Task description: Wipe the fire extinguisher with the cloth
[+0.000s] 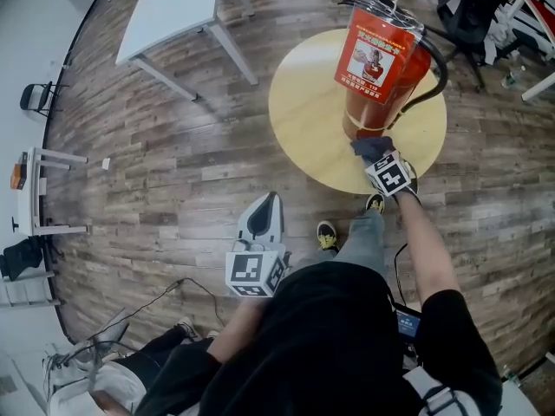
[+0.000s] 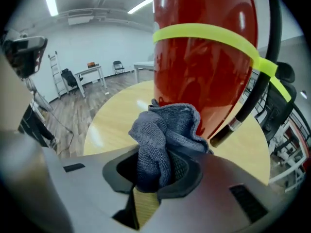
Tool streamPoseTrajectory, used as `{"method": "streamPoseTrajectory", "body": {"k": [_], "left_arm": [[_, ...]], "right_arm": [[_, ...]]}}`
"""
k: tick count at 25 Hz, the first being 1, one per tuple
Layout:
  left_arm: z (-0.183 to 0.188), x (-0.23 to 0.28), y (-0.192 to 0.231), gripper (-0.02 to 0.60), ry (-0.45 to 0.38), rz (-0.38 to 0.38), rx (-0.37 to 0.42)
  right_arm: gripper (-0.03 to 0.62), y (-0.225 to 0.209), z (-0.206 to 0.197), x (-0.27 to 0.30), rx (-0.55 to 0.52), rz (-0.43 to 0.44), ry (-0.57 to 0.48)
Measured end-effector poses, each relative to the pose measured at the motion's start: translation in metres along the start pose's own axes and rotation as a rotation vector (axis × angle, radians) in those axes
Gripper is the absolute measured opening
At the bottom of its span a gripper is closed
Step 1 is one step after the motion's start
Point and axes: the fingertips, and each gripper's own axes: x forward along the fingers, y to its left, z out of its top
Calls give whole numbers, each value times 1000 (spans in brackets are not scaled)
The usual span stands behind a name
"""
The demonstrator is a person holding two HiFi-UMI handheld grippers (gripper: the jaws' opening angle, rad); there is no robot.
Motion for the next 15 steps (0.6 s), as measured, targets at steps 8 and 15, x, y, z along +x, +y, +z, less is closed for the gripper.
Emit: {"method": "streamPoseTrajectory", "body": {"k": [8,15], "left_arm": [[1,8,-1,17,15,31,17],[-1,9,6,15,23,82,13]], "right_arm": [[86,-82,-21,-21,-234,-178,137],[86,-25,-16,-11,94,-123,29]]}}
